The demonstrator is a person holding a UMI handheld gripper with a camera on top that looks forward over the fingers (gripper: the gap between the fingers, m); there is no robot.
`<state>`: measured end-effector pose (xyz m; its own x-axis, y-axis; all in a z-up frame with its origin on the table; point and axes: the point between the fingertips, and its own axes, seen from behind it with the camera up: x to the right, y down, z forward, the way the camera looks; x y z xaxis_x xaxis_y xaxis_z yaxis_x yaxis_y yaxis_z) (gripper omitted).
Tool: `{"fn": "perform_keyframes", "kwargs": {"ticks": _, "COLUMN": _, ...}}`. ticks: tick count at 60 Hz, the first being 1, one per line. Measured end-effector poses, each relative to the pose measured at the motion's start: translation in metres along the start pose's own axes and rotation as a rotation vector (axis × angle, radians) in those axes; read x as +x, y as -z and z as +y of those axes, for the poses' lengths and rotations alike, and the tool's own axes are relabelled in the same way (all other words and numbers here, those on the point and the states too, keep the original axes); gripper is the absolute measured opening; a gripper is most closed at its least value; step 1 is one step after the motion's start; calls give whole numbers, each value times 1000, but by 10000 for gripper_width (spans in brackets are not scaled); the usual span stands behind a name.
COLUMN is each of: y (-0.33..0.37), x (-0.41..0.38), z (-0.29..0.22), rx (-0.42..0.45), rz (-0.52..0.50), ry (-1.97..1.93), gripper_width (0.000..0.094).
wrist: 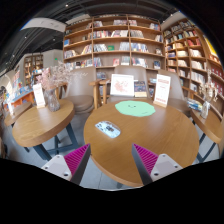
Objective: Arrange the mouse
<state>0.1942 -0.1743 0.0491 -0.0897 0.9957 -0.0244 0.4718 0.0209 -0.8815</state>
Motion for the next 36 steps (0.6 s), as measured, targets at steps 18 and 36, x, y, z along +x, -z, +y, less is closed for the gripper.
{"fn": "perform_keyframes", "kwargs": {"ticks": 18, "y": -70, "x": 5, "z": 5, "rx": -19, "rz": 37, "ry": -10, "gripper_width": 856}}
{"fn": "perform_keyframes", "kwargs": {"ticks": 36, "y": -124, "x": 10, "z": -1, "rx": -71, "rz": 56, "ry": -1, "gripper_width": 851}}
